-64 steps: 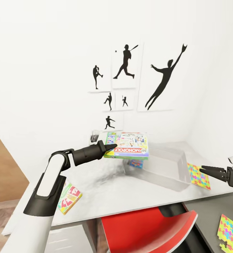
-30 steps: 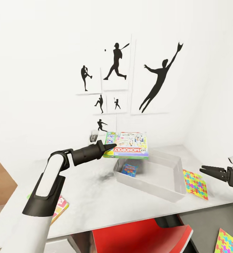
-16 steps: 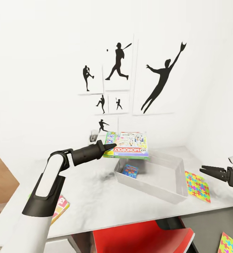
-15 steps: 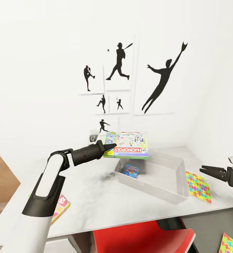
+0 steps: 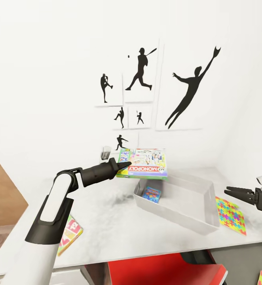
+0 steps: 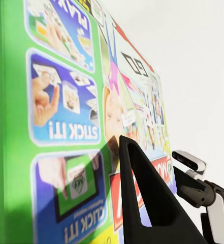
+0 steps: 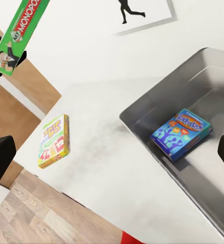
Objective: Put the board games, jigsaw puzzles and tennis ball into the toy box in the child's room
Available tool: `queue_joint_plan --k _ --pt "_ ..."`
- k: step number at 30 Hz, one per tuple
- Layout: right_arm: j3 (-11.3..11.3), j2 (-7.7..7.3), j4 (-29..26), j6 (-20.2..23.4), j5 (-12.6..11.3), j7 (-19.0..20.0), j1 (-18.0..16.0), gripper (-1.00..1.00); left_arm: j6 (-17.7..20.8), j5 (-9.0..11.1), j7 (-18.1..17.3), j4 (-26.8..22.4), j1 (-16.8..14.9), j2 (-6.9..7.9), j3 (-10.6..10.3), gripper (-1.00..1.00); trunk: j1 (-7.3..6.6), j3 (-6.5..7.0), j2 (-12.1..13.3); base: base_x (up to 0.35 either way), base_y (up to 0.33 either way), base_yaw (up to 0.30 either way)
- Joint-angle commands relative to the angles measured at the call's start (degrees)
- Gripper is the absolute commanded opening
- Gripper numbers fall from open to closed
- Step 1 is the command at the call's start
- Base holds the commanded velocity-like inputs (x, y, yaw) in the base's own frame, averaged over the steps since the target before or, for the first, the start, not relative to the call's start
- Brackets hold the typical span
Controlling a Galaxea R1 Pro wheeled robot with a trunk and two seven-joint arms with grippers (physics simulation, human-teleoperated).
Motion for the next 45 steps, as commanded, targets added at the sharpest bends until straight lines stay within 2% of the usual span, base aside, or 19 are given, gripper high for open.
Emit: queue_joint_plan --k 1,12,20,31,45 --pt "-0.02 -0.02 0.00 0.24 -0.02 0.14 -0.06 1.00 0.17 0.59 0.52 -0.04 -0.06 -0.02 0.03 -1.00 0.04 -0.13 -0.13 0.052 0.019 0.018" --pt "-0.16 -0.04 0.02 0.28 -0.04 0.18 -0.06 1.00 0.19 0.59 0.56 -0.05 -0.14 -0.24 -0.32 -1.00 0.04 -0.13 -0.13 0.019 0.007 0.007" --pt "-1.89 0.00 0.01 0.57 -0.09 0.21 0.00 1.00 0.18 0.55 0.62 0.02 -0.14 -0.37 -0.36 -1.00 0.04 -0.13 -0.13 0.002 0.001 0.001" --pt "-2.81 0.01 0.01 0.71 -0.15 0.22 0.03 1.00 0.24 0.55 0.55 0.01 -0.15 -0.45 -0.32 -1.00 0.04 -0.13 -0.13 0.000 0.000 0.000" --pt "-2.91 0.02 0.00 0.86 -0.19 0.28 0.06 1.00 0.33 1.14 0.65 -0.46 -1.02 -0.60 -0.34 -1.00 0.04 -0.13 -0.13 0.000 0.000 -0.047"
